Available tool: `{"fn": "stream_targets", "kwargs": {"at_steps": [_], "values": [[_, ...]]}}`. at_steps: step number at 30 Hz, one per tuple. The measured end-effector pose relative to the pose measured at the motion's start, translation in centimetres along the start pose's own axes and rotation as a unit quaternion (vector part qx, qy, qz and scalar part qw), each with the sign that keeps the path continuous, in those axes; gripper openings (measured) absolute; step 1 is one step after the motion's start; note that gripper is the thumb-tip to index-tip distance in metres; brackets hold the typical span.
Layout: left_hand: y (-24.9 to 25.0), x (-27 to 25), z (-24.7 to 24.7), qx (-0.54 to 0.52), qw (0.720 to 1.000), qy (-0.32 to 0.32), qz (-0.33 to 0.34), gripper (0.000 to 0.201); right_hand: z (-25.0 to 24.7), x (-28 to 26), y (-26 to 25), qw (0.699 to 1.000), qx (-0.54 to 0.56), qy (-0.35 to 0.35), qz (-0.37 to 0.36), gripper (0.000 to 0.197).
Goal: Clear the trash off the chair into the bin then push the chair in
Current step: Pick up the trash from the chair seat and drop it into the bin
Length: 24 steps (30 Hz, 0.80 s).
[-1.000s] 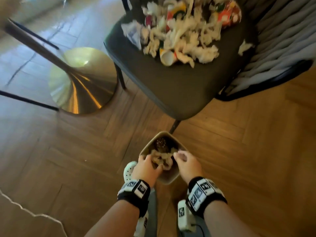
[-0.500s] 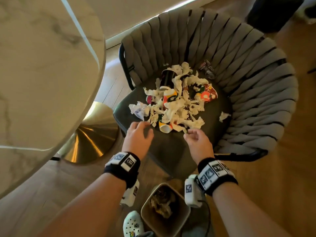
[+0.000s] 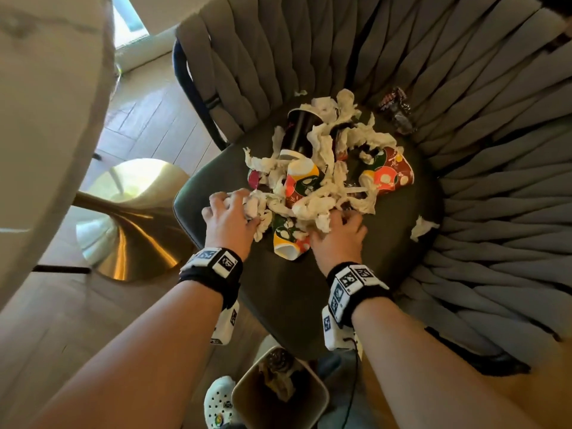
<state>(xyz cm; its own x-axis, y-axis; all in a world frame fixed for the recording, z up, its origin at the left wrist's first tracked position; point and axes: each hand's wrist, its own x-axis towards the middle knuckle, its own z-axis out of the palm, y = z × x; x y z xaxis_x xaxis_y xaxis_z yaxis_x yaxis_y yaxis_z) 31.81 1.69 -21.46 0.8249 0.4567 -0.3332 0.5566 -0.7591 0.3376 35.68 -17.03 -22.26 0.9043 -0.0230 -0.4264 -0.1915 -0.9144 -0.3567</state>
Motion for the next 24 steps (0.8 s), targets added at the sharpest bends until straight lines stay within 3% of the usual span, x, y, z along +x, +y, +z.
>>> {"fn": "stream_targets", "kwargs": {"at_steps": [3, 9, 14, 19, 24], "values": [[0.1, 0.2, -0.2, -0.018, 1.0, 0.001, -0.011, 0.059, -0.7, 1.0, 1.1, 0.998, 0.046, -0.021, -0.037, 0.054], [-0.1, -0.9, -2.2, -0.096, 0.995, 0.025, -0.007, 0.058, -4.0, -0.9, 1.9, 0.972, 0.232, 0.029, -0.032, 0.049], [-0.8, -4.2, -3.6, -0.168, 0.984, 0.031, 0.059, 0.053, -6.4, -3.2, 2.3, 0.97, 0.224, 0.089, -0.004, 0.026], [-1.8, -8.2, -4.2, -0.223, 0.97, 0.033, 0.09, 0.027, -8.0, -7.4, 2.3, 0.945, 0.289, 0.153, 0.001, 0.021], [-2.6, -14.1, -5.4, -0.301, 0.948, 0.011, 0.104, 0.024, -8.6, -14.0, 2.1, 0.927, 0.338, 0.159, 0.016, 0.028]]}}
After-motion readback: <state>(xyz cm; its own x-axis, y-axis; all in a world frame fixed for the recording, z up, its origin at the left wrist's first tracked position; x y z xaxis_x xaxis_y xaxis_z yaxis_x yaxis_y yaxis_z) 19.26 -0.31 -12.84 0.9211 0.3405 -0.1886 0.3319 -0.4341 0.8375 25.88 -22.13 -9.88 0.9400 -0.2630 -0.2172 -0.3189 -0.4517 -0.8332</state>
